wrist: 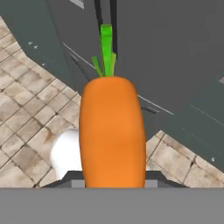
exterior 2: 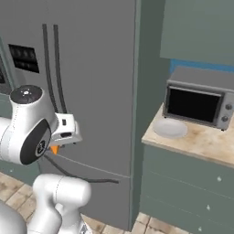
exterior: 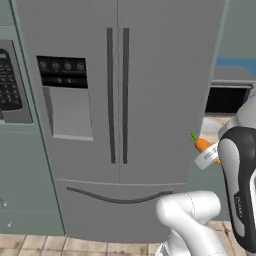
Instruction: Pick the carrot from the counter and place it in the microwave.
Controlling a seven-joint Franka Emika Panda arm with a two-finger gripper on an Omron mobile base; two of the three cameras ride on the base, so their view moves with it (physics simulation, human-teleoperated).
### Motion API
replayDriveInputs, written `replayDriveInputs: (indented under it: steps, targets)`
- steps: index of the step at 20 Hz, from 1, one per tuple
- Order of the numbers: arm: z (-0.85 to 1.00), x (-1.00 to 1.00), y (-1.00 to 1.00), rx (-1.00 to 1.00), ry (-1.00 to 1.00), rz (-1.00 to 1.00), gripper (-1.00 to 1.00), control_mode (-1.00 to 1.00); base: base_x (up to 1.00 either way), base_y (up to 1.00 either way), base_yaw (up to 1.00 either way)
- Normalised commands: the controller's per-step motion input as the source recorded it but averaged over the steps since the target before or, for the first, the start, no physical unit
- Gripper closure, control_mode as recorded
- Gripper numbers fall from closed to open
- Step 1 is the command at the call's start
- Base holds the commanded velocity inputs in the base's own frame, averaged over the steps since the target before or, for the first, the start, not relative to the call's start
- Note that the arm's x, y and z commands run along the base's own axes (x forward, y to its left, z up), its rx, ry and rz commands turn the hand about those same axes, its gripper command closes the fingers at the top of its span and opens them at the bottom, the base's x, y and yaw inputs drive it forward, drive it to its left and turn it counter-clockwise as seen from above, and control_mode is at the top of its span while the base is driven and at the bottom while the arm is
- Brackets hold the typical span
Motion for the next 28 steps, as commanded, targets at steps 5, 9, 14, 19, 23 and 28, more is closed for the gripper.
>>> replayDriveInputs:
  steps: [5,9,14,19,23,28]
  targets:
    - [0.00,0.00,0.00,0.00,0.00,0.00,1.00,1.00,0.23,1.00,-0.06]
    - [0.00,0.00,0.00,0.00,0.00,0.00,1.00,1.00,0.58,1.00,-0.09]
    - [0.00,0.00,0.00,0.00,0.00,0.00,1.00,1.00,0.47,1.00,-0.13]
    - [0.00,0.00,0.00,0.00,0.00,0.00,1.00,1.00,0.41,1.00,-0.15]
    - [0.00,0.00,0.00,0.00,0.00,0.00,1.00,1.00,0.33,1.00,-0.16]
    - [0.00,0.00,0.00,0.00,0.00,0.00,1.00,1.00,0.35,0.85,-0.16]
